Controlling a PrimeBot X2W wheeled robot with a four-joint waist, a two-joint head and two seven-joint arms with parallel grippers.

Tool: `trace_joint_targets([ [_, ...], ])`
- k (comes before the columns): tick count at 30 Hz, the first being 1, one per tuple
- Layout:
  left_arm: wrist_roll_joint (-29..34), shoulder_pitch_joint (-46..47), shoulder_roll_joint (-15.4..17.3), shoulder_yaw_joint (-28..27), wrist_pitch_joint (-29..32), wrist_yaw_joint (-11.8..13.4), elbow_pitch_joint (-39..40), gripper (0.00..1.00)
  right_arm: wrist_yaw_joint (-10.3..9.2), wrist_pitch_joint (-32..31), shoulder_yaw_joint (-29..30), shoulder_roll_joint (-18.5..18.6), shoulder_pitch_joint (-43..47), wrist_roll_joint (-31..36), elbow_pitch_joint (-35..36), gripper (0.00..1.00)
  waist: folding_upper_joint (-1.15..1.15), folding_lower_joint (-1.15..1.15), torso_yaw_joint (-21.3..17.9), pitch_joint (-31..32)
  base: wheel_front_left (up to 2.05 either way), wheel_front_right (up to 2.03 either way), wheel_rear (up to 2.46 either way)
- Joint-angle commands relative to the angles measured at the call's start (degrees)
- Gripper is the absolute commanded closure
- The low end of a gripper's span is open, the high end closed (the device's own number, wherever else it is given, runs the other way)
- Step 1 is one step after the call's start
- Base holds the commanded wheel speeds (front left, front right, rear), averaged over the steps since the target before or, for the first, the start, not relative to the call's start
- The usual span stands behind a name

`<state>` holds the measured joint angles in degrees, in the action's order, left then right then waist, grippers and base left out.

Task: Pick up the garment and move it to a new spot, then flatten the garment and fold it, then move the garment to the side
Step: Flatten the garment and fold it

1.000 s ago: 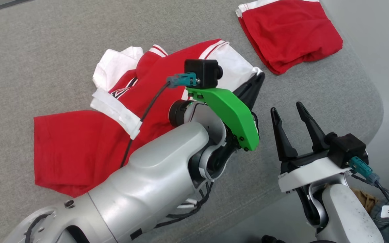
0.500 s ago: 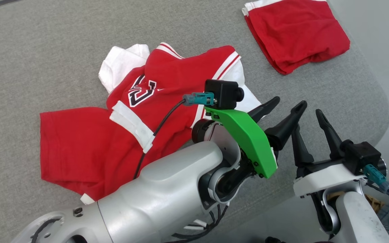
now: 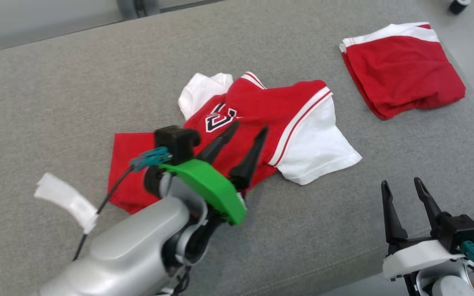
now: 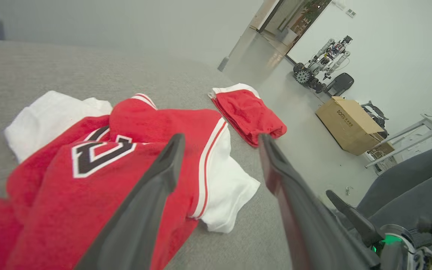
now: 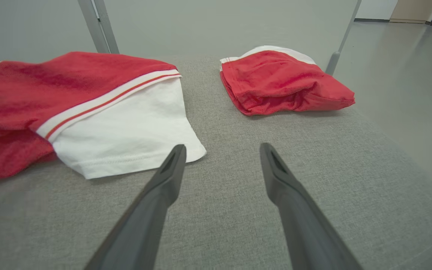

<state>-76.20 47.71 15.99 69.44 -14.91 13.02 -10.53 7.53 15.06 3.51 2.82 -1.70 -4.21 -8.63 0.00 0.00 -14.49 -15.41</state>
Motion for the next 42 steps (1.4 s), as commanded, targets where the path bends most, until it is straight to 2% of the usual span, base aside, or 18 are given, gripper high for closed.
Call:
trace_joint_targets([
  [1, 1.1, -3.9, 3.4, -2.7, -0.3, 1.3, 1.8, 0.00, -0.09, 0.1, 0.3, 0.2, 1.6, 0.6, 0.4, 0.00, 0.00, 0.00, 5.4, 5.2, 0.00, 0.00, 0.00],
  [5, 2.3, -11.3, 9.2, -9.0, -0.3, 2.7, 2.8, 0.00, -0.09, 0.1, 0.4, 0.1, 3.0, 1.4, 0.8, 0.00, 0.00, 0.00, 7.4, 6.3, 0.00, 0.00, 0.00],
  [8, 2.9, -14.8, 11.6, -10.3, -0.3, 3.1, -0.4, 0.00, -0.09, 0.1, 0.0, 0.1, 3.3, 1.9, 0.8, 0.00, 0.00, 0.00, 8.4, 6.7, 0.00, 0.00, 0.00],
  [11, 1.1, -15.8, 12.4, -10.0, 1.8, 1.9, -4.3, 0.00, -0.09, 0.1, -0.6, 0.1, 3.0, 2.2, 0.8, 0.00, 0.00, 0.00, 9.0, 6.5, 0.00, 0.00, 0.00],
  [17, 0.3, -13.7, 11.3, -7.6, 7.0, -1.4, -12.5, 0.00, -0.09, 0.1, -1.7, 0.1, 1.8, 2.5, 0.4, 0.00, 0.00, 0.00, 8.8, 6.0, 0.00, 0.00, 0.00],
  [19, -0.2, -13.7, 11.1, -7.7, 7.3, -2.0, -13.1, 0.00, -0.10, 0.1, -1.9, 0.1, 1.7, 2.5, 0.3, 0.00, 0.00, 0.00, 8.6, 6.0, 0.00, 0.00, 0.00],
  [22, -2.0, -15.1, 11.3, -8.1, 8.6, -4.2, -14.3, 0.00, -0.09, 0.1, -1.1, 0.1, 2.9, 2.3, 0.4, 0.00, 0.00, 0.00, 8.4, 5.8, 0.00, 0.00, 0.00],
  [26, -2.4, -15.1, 10.7, -8.7, 7.8, -4.7, -17.1, 0.00, -0.10, 0.1, -0.8, 0.1, 3.5, 2.3, 0.4, 0.00, 0.00, 0.00, 8.4, 5.4, 0.00, 0.00, 0.00],
  [30, -3.7, -14.1, 8.9, -9.8, 7.0, -7.0, -19.6, 0.00, -0.09, 0.1, -1.4, 0.1, 3.0, 2.0, 0.1, 0.00, 0.00, 0.00, 8.3, 5.2, 0.00, 0.00, 0.00],
  [31, -4.1, -13.9, 8.2, -10.0, 7.0, -7.8, -20.0, 0.11, -0.10, 0.1, -1.6, 0.1, 2.7, 2.0, 0.1, 0.00, 0.00, 0.00, 8.2, 5.2, 0.00, 0.00, 0.00],
  [32, -4.5, -13.7, 7.6, -10.2, 7.1, -8.7, -20.4, 0.51, -0.10, 0.1, -1.7, 0.2, 2.4, 2.0, 0.1, 0.00, 0.00, 0.00, 8.2, 5.1, 0.00, 0.00, 0.00],
  [33, -4.6, -13.3, 7.2, -10.3, 7.1, -9.5, -20.7, 0.67, -0.10, 0.1, -1.8, 0.2, 2.3, 1.9, 0.1, 0.00, 0.00, 0.00, 8.2, 5.1, 0.00, 0.00, 0.00],
  [34, -4.3, -12.7, 7.0, -10.3, 6.8, -10.3, -20.9, 1.00, -0.09, 0.1, -1.8, 0.1, 2.2, 1.9, 0.1, 0.00, 0.00, 0.00, 8.2, 5.1, 0.00, 0.00, 0.00],
  [38, -2.6, -10.5, 5.6, -10.4, 5.4, -11.6, -21.1, 1.00, -0.10, 0.1, -1.9, 0.1, 2.0, 1.8, -0.1, 0.00, 0.00, 0.00, 8.3, 5.3, 0.00, 0.00, 0.00],
  [42, 0.5, -7.1, 5.3, -9.4, 5.1, -10.6, -18.8, 1.00, -0.09, 0.1, -1.7, 0.1, 2.9, 2.0, -0.3, 0.00, 0.00, 0.00, 8.8, 5.9, 0.00, 0.00, 0.00],
])
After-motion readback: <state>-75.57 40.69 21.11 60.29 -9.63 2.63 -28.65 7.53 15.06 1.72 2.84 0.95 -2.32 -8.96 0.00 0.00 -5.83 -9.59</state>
